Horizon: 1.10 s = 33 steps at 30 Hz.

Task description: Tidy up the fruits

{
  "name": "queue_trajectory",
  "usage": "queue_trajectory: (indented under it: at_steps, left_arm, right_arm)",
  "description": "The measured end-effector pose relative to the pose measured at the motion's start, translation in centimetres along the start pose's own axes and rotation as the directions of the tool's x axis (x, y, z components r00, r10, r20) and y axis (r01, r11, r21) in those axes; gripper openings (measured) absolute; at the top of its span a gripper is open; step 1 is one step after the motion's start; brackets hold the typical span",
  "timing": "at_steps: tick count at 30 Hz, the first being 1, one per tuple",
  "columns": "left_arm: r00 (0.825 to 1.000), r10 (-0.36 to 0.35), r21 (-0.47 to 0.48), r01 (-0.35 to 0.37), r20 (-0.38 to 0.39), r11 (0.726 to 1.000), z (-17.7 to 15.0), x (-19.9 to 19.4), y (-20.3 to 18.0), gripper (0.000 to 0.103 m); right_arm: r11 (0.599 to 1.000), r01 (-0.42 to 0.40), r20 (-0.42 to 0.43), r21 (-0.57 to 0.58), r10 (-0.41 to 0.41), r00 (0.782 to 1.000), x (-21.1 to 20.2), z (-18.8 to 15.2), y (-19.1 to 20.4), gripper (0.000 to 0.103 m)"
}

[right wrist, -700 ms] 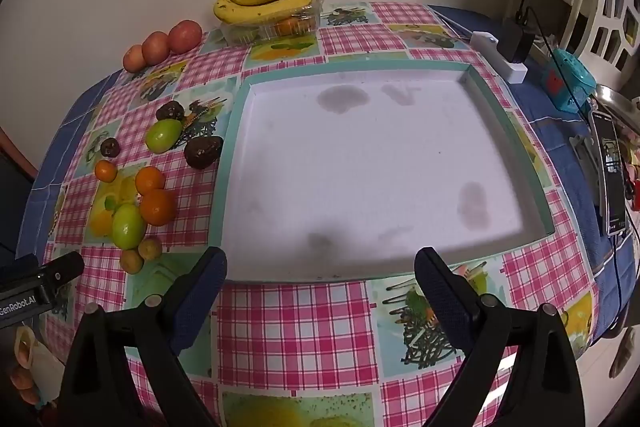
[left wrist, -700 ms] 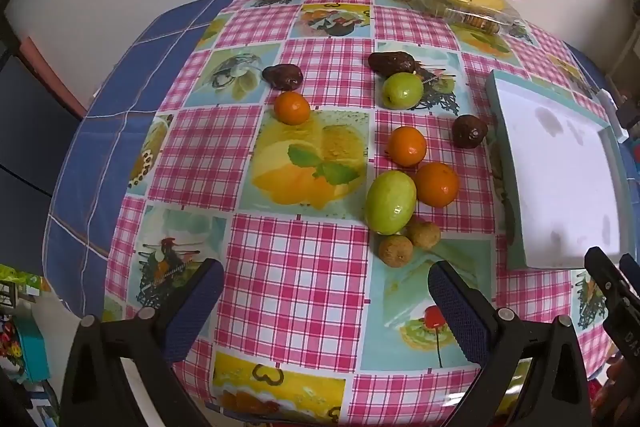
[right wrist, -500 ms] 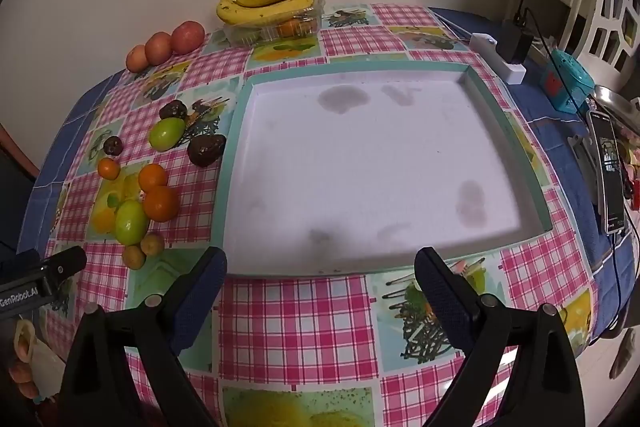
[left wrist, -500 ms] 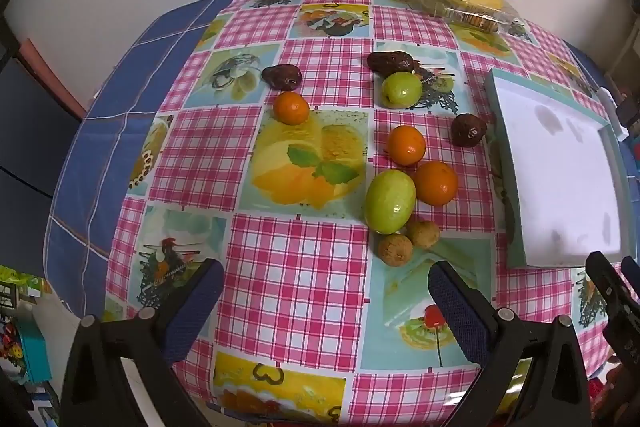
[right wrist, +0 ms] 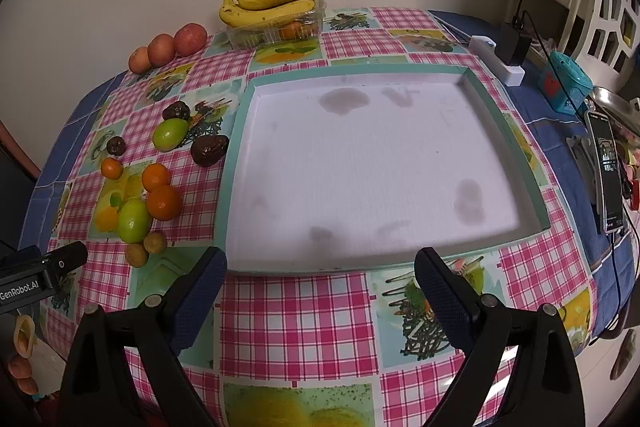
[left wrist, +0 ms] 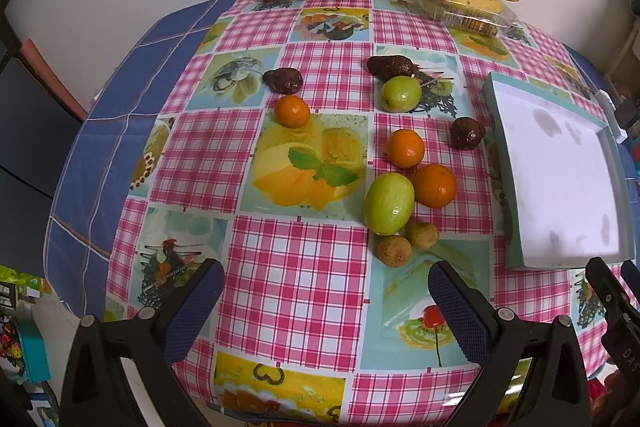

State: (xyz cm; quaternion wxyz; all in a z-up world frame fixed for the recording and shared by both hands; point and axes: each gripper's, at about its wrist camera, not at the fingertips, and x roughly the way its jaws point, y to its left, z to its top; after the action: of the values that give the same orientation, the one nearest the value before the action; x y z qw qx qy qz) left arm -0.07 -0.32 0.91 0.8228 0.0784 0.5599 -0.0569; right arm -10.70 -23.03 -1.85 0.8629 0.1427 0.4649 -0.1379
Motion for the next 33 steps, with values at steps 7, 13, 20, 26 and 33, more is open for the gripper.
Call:
queue_trajectory:
  at_steps: [7,13,20,26,33]
  left_arm:
    - [1.0,0.005,-0.004,-0.005,0.005,1.0,-0.11,-0.01,0.02,0.103]
    - [1.0,0.007,-0.006,-0.007,0.006,1.0,-0.15,0.02,0.03,0.103]
    - [1.0,0.006,-0.005,-0.006,0.006,1.0,-0.16,0.04,0.05,0.103]
    - [1.0,0.005,-0.005,-0.005,0.007,1.0,-0.13,0.07,0.06,0.103]
    - [1.0,0.005,-0.006,-0.005,0.008,1.0,-0.17,0.05,0.06,0.103]
  right_arm:
    - [1.0,0.001,0.0,0.0,-0.001,1.0,0.14,-0.08,-0.01,0.095]
    - [1.0,0.001,-0.001,0.0,-0.001,1.0,0.21,-0.05,0.09,0.095]
    - [1.0,0.001,-0.003,0.002,-0.001,1.0,0.34,-0.02,0.08,0.095]
    - [1.0,0.001,-0.003,0.002,-0.001,1.0,0.37,-0.06,0.13,0.095]
    - [1.0,0.002,-0.003,0.003,-0.002,1.0,0.37,-0.07,0.21,0.095]
